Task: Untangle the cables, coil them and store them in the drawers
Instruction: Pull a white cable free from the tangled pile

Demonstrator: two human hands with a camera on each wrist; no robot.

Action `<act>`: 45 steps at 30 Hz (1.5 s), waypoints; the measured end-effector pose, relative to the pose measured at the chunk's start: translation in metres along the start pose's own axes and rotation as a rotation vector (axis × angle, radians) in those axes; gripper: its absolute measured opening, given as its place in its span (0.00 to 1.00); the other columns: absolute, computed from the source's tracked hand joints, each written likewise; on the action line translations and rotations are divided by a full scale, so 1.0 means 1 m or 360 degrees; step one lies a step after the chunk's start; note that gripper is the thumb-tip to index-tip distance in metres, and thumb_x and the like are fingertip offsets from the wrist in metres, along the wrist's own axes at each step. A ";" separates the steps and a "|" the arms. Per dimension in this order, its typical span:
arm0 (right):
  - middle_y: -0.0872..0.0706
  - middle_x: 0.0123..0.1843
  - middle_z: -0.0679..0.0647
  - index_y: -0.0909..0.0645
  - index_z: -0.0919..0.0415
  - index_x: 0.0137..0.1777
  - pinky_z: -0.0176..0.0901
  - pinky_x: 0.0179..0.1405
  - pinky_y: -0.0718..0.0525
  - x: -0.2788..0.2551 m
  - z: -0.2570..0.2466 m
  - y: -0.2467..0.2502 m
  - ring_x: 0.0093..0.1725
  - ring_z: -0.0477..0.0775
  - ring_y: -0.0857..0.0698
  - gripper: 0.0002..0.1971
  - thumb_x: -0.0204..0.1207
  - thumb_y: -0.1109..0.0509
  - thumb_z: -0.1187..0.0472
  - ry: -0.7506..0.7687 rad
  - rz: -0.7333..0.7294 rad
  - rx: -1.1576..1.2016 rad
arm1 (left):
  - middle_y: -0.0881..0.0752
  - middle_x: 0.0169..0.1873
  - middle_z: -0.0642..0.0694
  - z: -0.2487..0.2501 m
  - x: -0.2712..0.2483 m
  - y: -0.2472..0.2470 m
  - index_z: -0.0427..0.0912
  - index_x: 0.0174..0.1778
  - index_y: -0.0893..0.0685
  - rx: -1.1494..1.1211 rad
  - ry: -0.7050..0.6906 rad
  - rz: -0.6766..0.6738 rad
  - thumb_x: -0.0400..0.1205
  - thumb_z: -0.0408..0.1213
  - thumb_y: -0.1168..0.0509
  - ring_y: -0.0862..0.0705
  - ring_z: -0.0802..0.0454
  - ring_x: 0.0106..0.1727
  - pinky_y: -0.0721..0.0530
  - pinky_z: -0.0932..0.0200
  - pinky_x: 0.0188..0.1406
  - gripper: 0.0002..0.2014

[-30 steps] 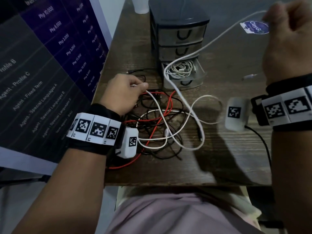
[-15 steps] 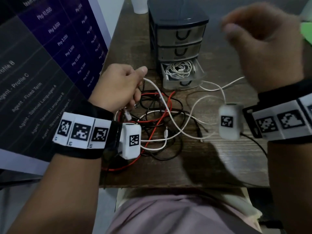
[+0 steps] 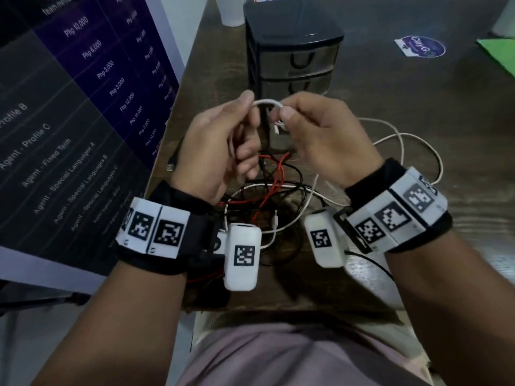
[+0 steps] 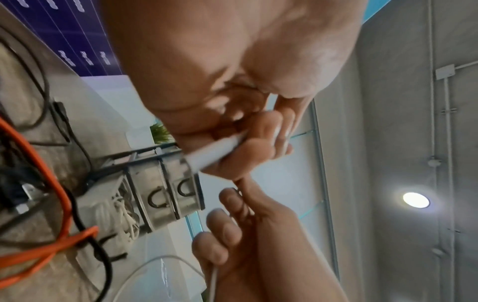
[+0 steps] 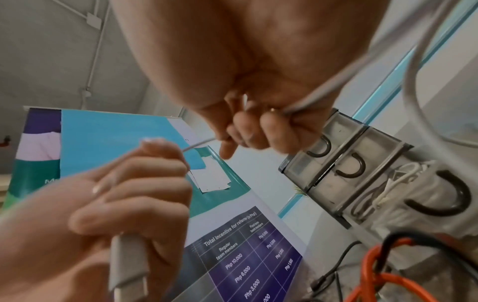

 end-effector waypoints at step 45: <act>0.21 0.29 0.54 0.16 0.68 0.42 0.39 0.31 0.28 -0.050 -0.041 -0.028 0.31 0.50 0.25 0.17 0.85 0.34 0.56 0.0118 -0.1033 -0.0434 | 0.34 0.20 0.54 0.003 0.025 0.026 0.40 0.63 0.26 -0.0312 -0.0005 0.0533 0.92 0.39 0.50 0.39 0.61 0.18 0.39 0.67 0.16 0.10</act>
Point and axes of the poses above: each hand's wrist, its own x-axis towards the middle knuckle, its own y-axis out of the back of the hand, z = x × y, the point moved 5 cm from there along x, towards the middle knuckle
